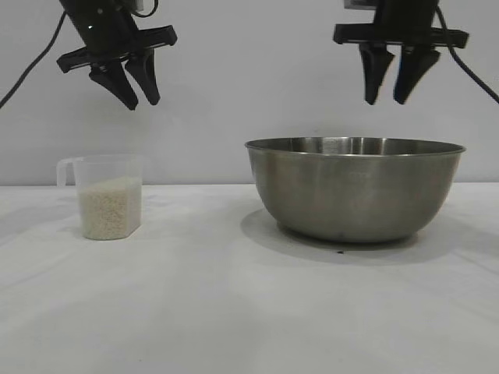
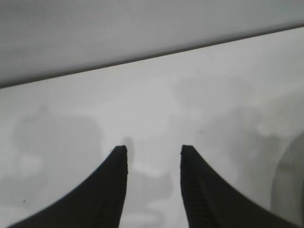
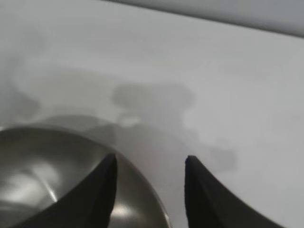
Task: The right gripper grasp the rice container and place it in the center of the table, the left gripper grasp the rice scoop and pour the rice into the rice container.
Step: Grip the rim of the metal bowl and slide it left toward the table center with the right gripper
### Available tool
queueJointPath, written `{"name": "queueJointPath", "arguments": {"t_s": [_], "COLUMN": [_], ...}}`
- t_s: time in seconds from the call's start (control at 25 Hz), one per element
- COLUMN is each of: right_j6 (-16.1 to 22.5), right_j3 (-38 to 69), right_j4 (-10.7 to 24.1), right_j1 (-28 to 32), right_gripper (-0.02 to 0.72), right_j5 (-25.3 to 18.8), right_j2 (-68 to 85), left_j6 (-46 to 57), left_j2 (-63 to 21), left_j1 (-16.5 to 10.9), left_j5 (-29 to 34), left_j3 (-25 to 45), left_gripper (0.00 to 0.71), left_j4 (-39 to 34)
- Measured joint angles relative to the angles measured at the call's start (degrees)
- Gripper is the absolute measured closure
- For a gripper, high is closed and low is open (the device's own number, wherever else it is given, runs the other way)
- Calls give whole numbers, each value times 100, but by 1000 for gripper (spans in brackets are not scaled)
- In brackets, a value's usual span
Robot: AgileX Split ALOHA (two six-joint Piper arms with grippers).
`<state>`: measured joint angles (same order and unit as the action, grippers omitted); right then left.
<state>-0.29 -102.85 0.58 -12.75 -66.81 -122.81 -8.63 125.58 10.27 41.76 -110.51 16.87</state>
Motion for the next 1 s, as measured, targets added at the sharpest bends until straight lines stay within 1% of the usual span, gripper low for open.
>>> {"name": "queueJointPath", "arguments": {"t_s": [0.24, 0.32, 0.36, 0.4, 0.44, 0.56, 0.64, 0.84, 0.92, 0.96, 1.0], "right_j6": [-11, -11, -11, 5, -89, -258, -290, -323, -337, -337, -337], "right_j3": [505, 635, 693, 695, 695, 704, 704, 704, 704, 704, 704], "right_j4": [195, 232, 244, 199, 153, -115, -150, -148, -159, -159, -148], "right_j1": [0, 0, 0, 0, 0, -126, -325, -1012, -1147, -1174, -1183], "right_gripper": [420, 569, 622, 640, 630, 630, 703, 703, 703, 655, 655], "right_j5": [-9, 56, 67, 86, 102, 43, -1, -166, -187, -198, -209], "right_j2": [0, 0, 0, 9, 35, 50, 50, 50, 50, 50, 50], "left_j6": [0, 0, 0, 0, 0, 0, 0, 0, 0, 0, 0], "left_j2": [0, 0, 0, 0, 0, 0, 0, 0, 0, 0, 0], "left_j1": [0, 0, 0, 0, 0, 9, 9, 9, 9, 9, 9], "left_j5": [0, 0, 0, 0, 0, 0, 13, 26, 50, 74, 85], "left_j3": [0, 0, 0, 0, 0, 0, 0, 0, 0, 0, 0], "left_gripper": [475, 475, 475, 475, 475, 475, 475, 475, 475, 475, 475], "left_j4": [0, 0, 0, 0, 0, 0, 0, 0, 0, 0, 0]}}
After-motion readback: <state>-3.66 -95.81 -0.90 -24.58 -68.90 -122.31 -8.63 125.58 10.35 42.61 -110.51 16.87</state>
